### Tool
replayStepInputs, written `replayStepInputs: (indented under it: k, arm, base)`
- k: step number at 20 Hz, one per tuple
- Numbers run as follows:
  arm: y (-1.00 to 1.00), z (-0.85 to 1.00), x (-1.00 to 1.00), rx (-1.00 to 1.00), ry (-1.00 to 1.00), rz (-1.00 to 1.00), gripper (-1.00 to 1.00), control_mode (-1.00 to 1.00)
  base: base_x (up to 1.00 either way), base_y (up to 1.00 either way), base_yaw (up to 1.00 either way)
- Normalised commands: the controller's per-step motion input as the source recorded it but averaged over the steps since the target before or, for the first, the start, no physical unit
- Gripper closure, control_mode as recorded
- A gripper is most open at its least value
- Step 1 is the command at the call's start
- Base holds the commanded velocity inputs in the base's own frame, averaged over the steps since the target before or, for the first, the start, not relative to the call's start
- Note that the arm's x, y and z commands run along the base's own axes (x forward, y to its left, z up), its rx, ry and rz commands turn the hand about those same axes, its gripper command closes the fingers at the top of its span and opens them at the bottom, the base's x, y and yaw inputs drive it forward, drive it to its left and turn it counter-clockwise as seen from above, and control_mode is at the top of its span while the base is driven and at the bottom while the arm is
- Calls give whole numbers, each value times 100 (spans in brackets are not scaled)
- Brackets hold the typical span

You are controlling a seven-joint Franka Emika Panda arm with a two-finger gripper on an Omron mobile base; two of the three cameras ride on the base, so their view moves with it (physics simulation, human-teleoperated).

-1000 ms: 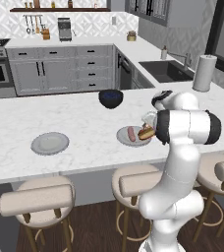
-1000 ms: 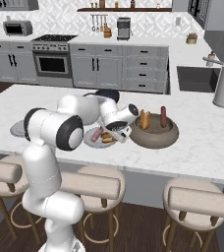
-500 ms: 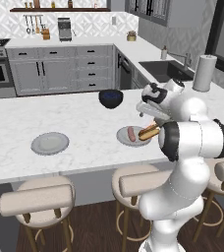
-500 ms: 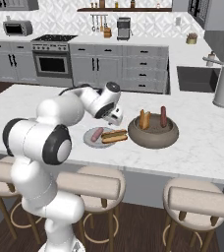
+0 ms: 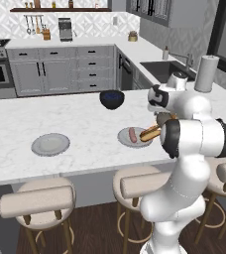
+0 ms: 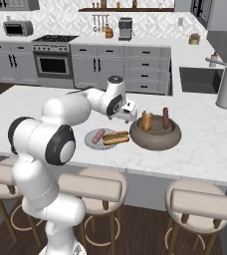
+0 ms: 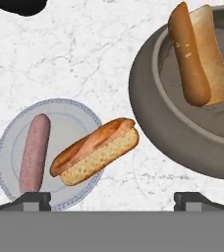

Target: Place one bun and one sausage from the bowl on each plate.

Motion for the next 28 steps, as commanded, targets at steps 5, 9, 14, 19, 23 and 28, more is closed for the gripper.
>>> replayStepInputs:
  k: [5, 9, 14, 19, 23, 28]
  arm:
    - [-86, 10, 28, -5, 10, 0, -100, -100]
    - [-49, -6, 56, -1, 10, 0, -100, -100]
    - [-40, -28, 63, 0, 9, 0, -100, -100]
    - [-34, -40, 53, 0, 6, 0, -100, -100]
    - [-13, -38, 38, 0, 9, 2, -100, -100]
    - [0, -41, 25, 0, 14, 6, -100, -100]
  base:
    - [0, 0, 0]
    - [0, 0, 0]
    - [0, 0, 0]
    - [0, 0, 0]
    - [0, 0, 0]
    - [0, 0, 0]
